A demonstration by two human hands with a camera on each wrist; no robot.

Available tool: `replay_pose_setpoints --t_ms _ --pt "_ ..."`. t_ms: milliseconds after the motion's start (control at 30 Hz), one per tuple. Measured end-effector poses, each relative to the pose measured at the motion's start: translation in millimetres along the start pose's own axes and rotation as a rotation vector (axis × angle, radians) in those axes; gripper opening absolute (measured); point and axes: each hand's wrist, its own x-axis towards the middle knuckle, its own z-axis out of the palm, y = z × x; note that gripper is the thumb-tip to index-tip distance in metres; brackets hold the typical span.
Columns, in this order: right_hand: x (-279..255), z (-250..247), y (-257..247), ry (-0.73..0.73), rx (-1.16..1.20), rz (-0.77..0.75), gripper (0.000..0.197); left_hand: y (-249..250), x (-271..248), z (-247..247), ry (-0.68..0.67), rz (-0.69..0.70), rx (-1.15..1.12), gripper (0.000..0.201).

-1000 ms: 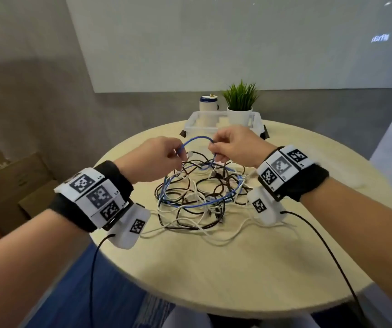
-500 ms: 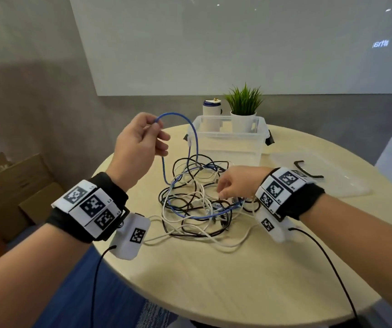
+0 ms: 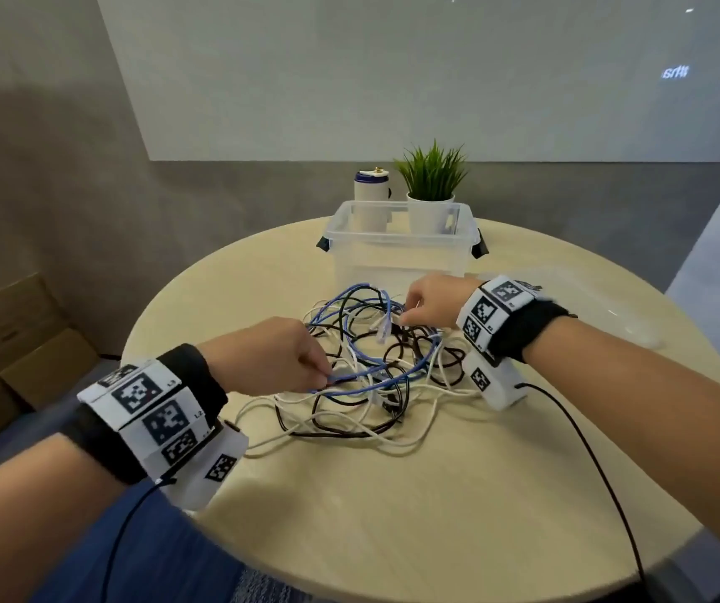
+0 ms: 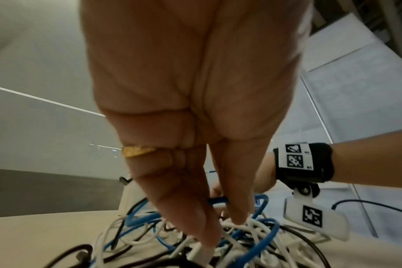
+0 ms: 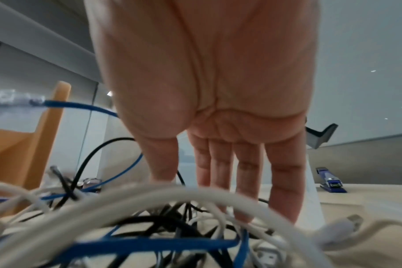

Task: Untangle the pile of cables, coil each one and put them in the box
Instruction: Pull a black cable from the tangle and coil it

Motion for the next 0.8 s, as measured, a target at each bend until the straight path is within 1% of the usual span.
replay_pose_setpoints --t_ms 100,167,200,233,300,367,400,467,500,533,600,667,733,800 --pt "5 5 -3 -0.087 -0.061 -0.004 0.038 0 9 8 -0.103 -0.028 0.072 0.018" --pt "5 7 -5 -0.102 -0.079 -0.002 0.024 2 13 11 -0.098 -0.038 0.065 0.018" --pt "4 7 -5 -0.084 -0.067 -0.007 0.016 3 14 11 -0.084 -0.038 0.052 0.017" --pt "4 4 -5 -0.060 -0.038 -0.013 0.013 5 15 11 -0.077 -0.034 0.042 0.018" --pt "3 -3 -1 0.002 0.049 -0.034 0.013 7 17 13 -0.102 -0.005 0.049 0.020" --pt "3 -10 5 0.047 0.196 -0.059 0.014 10 17 15 -0.144 0.011 0.087 0.022" --pt "2 -12 8 0.032 0.295 -0.061 0.014 11 17 15 -0.154 0.004 0.105 0.022" --pt "0 -10 11 -0.075 0.498 -0.052 0.015 11 18 16 -0.153 -0.010 0.138 0.023" --pt "-1 -6 11 -0.120 0.561 -0.037 0.016 10 19 16 -0.150 -0.013 0.147 0.023" --pt "-1 -3 10 -0.120 0.571 -0.022 0.017 9 21 16 -0.148 -0.016 0.149 0.022" --pt "0 2 8 -0.051 0.497 0.016 0.015 9 23 14 -0.149 -0.025 0.148 0.021" --pt "4 3 6 -0.018 0.420 0.058 0.022 10 25 14 -0.157 -0.016 0.157 0.020" --pt "8 2 5 -0.049 0.411 0.091 0.033 11 27 16 -0.171 0.001 0.161 0.020" --pt "10 4 1 -0.088 0.389 0.083 0.036 10 28 19 -0.177 0.007 0.169 0.020"
